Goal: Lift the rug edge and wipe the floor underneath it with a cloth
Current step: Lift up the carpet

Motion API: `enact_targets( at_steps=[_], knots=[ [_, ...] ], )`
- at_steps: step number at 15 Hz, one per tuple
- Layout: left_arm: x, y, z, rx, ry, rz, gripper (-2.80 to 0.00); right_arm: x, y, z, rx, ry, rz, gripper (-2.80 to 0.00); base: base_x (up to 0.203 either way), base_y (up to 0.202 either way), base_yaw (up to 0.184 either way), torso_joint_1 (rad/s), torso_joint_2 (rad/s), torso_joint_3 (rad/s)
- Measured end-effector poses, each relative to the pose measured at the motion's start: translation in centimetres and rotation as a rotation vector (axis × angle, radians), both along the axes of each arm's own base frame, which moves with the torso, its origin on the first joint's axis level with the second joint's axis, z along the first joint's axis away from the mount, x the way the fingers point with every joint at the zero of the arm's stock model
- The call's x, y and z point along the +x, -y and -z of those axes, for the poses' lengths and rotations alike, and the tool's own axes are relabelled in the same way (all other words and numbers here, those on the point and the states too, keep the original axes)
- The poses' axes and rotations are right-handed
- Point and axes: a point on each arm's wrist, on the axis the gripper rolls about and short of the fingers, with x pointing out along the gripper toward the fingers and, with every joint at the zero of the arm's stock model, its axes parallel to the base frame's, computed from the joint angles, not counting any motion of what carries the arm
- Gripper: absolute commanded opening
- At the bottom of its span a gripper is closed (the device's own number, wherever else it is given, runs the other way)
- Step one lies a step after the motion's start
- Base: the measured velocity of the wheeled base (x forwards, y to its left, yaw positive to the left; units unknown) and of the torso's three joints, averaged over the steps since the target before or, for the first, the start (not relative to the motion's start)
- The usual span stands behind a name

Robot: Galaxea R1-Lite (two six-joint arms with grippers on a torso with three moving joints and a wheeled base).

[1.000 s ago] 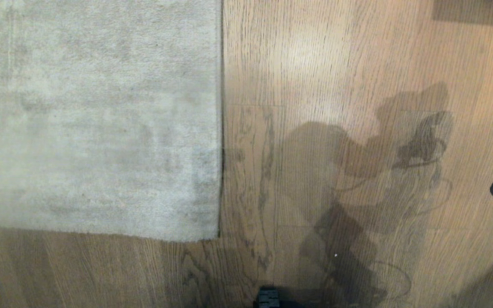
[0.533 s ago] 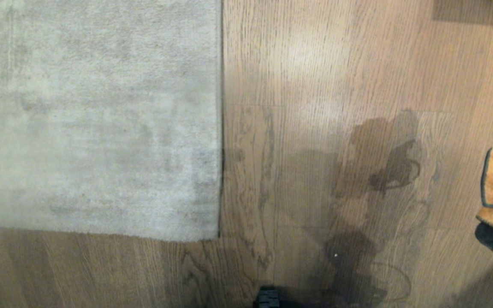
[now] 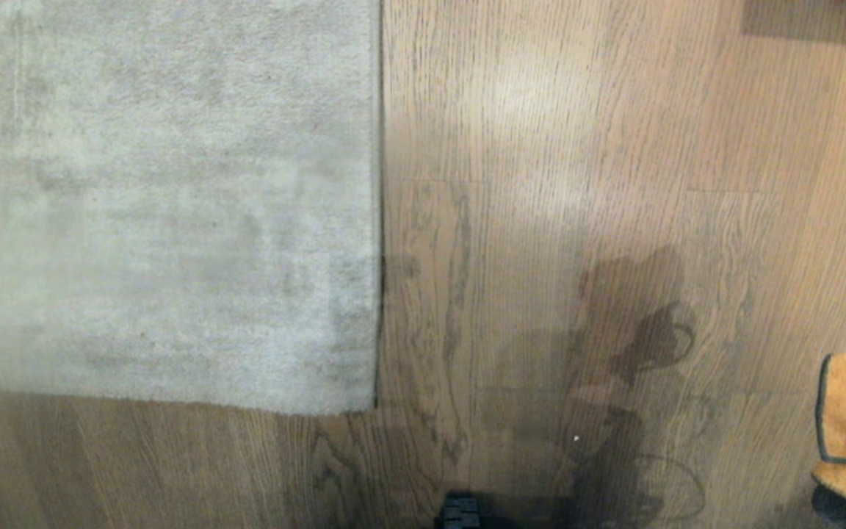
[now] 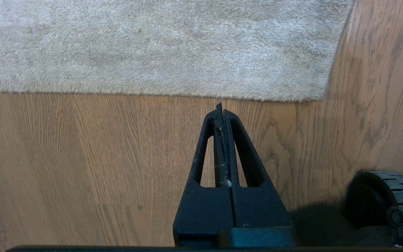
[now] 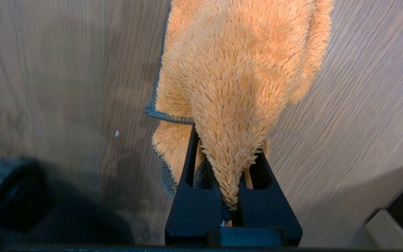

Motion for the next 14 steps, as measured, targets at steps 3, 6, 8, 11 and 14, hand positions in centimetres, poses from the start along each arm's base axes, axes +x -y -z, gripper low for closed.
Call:
enact_targets(
  at_steps=[3, 6, 8, 11, 14],
  knots=[
    [0.0, 0.0, 0.0, 0.0, 0.0, 0.0, -2.8, -1.3, -0.1, 1.8, -0.006, -0.002, 0.006, -2.8, 0.0, 0.0, 0.0, 0.0, 0.0, 0.0],
    [0.0, 0.0, 0.0, 0.0, 0.0, 0.0, -2.8, -2.3, -0.1, 3.2, -0.007, -0.019, -0.018, -2.8, 0.0, 0.0, 0.0, 0.0, 0.0, 0.0],
    [0.0, 0.0, 0.0, 0.0, 0.0, 0.0, -2.8, -2.8, -0.1, 3.6, -0.007, 0.0, -0.032, -2.8, 0.0, 0.0, 0.0, 0.0, 0.0, 0.0],
    [0.0, 0.0, 0.0, 0.0, 0.0, 0.0, -2.8, -3.5, -0.1, 4.5, -0.011, -0.001, -0.036, -2.8, 0.0, 0.0, 0.0, 0.0, 0.0, 0.0],
    [0.0, 0.0, 0.0, 0.0, 0.0, 0.0, -2.8, -4.0, -0.1, 5.0, -0.009, 0.025, -0.032, -2.8, 0.0, 0.0, 0.0, 0.0, 0.0, 0.0]
  ],
)
